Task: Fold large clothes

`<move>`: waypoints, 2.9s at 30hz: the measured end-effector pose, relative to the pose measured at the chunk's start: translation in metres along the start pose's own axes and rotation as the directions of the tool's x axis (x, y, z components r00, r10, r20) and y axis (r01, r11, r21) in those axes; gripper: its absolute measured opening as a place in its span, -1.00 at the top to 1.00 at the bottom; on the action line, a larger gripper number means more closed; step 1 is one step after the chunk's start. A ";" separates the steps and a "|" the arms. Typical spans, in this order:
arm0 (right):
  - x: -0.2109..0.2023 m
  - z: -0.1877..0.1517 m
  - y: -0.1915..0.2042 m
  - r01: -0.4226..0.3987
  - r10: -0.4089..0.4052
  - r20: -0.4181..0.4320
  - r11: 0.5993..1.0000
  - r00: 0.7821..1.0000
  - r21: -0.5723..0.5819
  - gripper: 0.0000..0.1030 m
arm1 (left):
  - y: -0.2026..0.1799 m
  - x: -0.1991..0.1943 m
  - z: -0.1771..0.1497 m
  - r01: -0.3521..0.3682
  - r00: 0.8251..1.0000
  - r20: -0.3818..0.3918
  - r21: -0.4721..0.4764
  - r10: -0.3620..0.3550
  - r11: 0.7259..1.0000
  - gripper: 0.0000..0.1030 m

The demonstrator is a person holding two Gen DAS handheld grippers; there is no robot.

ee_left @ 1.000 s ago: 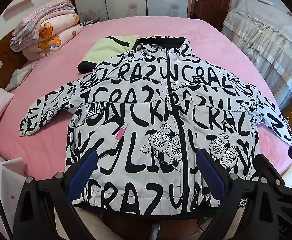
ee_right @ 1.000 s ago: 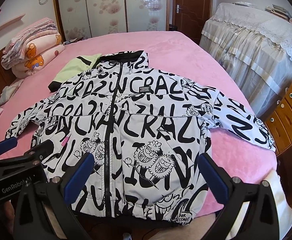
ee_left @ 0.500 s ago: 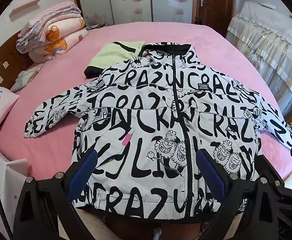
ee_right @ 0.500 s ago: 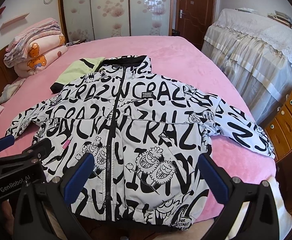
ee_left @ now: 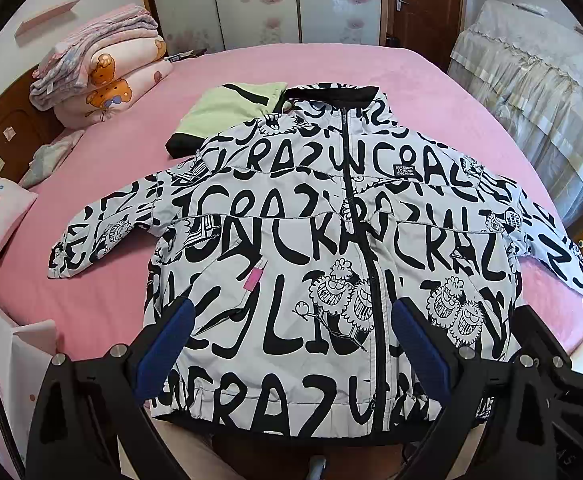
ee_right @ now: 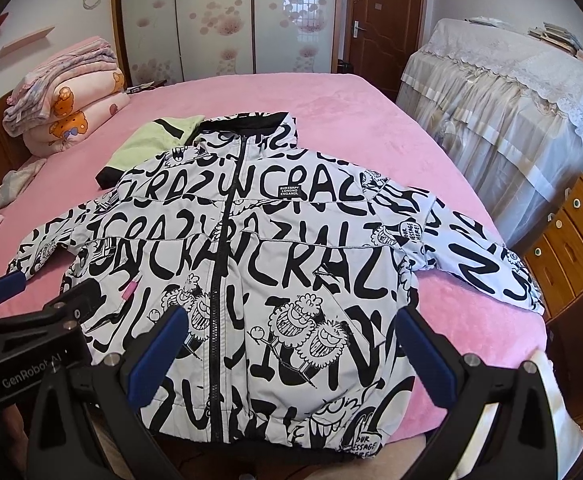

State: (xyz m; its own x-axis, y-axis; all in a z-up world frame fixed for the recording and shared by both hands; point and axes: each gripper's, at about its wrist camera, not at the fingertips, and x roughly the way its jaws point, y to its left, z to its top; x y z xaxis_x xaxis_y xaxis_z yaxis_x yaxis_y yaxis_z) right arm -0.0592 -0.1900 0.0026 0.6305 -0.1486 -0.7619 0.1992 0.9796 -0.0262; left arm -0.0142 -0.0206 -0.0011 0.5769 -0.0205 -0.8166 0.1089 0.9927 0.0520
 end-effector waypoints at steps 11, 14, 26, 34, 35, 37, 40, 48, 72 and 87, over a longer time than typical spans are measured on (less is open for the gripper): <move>0.000 0.001 -0.001 0.000 0.000 0.001 1.000 1.000 0.001 -1.00 | -0.003 0.000 -0.001 0.002 1.000 -0.003 0.005 -0.002 1.000 -0.90; 0.000 0.001 -0.003 0.000 0.000 0.000 1.000 1.000 0.009 -1.00 | -0.006 -0.001 -0.002 0.006 1.000 -0.005 0.014 -0.006 1.000 -0.90; 0.000 -0.001 -0.024 -0.002 0.002 0.007 0.998 1.000 0.067 -1.00 | -0.026 0.002 0.003 0.025 1.000 -0.011 0.058 -0.024 0.998 -0.90; 0.000 0.003 -0.038 -0.032 0.029 0.052 0.997 0.998 0.069 -1.00 | -0.042 0.004 0.016 0.030 0.999 0.020 0.080 -0.032 0.996 -0.90; 0.000 0.004 -0.040 -0.037 0.033 0.060 0.997 0.998 0.071 -1.00 | -0.045 0.004 0.019 0.036 0.999 0.024 0.081 -0.038 0.996 -0.90; -0.001 0.006 -0.048 -0.045 0.039 0.082 0.996 0.996 0.082 -1.00 | -0.051 0.004 0.024 0.047 0.998 0.037 0.085 -0.050 0.995 -0.90; -0.003 0.009 -0.060 -0.044 0.033 0.105 0.993 0.994 0.106 -1.00 | -0.063 0.003 0.033 0.059 0.996 0.065 0.099 -0.066 0.993 -0.90; 0.000 0.023 -0.100 0.041 -0.060 0.152 0.991 0.987 0.125 -1.00 | -0.092 -0.003 0.060 0.197 0.964 0.158 0.106 -0.212 0.975 -0.90; 0.013 0.051 -0.327 0.124 -0.223 0.173 0.884 0.959 0.451 -1.00 | -0.262 0.032 0.137 0.348 0.889 0.183 0.327 -0.420 0.878 -0.91; 0.106 -0.037 -0.440 0.072 -0.024 -0.074 0.644 0.997 0.761 -0.99 | -0.339 0.116 0.114 0.328 0.929 0.044 0.358 -0.367 0.874 -0.90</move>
State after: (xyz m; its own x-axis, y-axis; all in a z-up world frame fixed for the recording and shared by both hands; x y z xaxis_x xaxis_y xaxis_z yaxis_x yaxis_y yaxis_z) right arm -0.1083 -0.6318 -0.0908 0.5684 -0.1612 -0.8068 0.7448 0.5175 0.4213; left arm 0.1082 -0.3731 -0.0476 0.5319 -0.3884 -0.7525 0.5743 0.8185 -0.0165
